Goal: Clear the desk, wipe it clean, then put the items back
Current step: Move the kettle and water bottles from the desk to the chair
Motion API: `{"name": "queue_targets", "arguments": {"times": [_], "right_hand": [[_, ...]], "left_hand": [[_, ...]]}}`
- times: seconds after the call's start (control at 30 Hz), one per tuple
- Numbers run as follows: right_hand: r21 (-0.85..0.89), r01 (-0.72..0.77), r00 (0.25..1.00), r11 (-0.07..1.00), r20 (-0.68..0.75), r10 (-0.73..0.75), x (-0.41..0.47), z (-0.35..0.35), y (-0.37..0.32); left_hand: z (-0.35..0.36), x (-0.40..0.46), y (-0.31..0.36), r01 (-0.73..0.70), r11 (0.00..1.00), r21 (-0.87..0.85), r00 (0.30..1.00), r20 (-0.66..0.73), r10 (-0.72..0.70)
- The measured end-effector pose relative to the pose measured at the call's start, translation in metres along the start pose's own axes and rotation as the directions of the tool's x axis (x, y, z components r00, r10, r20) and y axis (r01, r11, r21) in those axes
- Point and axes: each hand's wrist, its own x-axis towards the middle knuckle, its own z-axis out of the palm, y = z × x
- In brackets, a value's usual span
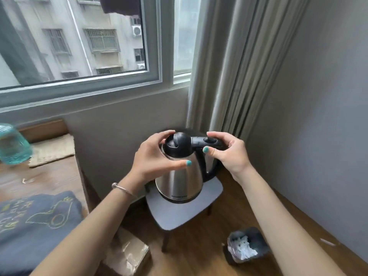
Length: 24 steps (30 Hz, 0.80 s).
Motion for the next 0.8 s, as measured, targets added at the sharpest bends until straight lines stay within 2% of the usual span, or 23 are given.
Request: {"name": "queue_targets", "arguments": {"times": [0.27,0.47,0.57,0.8], "right_hand": [[-0.176,-0.144,0.983,0.974,0.086,0.161,0.099,-0.009,0.111],[-0.344,-0.175,0.933,0.923,0.241,0.267,0.178,0.02,0.185],[-0.42,-0.197,0.893,0.886,0.295,0.338,0.208,0.038,0.22],[-0.483,-0.256,0.827,0.838,0.34,0.449,0.262,0.078,0.308]], "left_hand": [[0.081,0.072,-0.085,0.138,0.985,0.103,0.989,0.03,-0.141],[0.121,0.11,-0.165,0.264,0.944,0.197,0.963,-0.003,-0.268],[0.136,0.123,-0.197,0.348,0.907,0.238,0.936,-0.028,-0.352],[0.185,0.14,-0.284,0.529,0.83,0.179,0.849,-0.091,-0.521]]}}
